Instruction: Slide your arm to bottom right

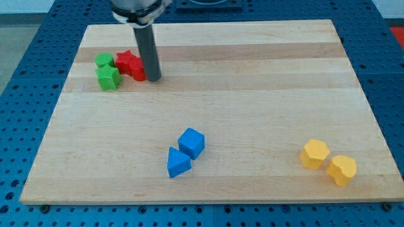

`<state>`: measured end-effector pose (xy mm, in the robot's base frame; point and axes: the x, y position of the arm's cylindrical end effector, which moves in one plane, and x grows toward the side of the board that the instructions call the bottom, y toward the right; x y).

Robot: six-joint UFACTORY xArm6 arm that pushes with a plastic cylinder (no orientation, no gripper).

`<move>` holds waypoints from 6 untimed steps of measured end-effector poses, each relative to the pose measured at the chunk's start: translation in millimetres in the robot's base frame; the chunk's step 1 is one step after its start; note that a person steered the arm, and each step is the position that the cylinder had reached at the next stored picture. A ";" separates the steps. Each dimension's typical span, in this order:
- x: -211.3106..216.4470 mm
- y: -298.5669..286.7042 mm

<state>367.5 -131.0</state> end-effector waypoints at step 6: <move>127.0 326.3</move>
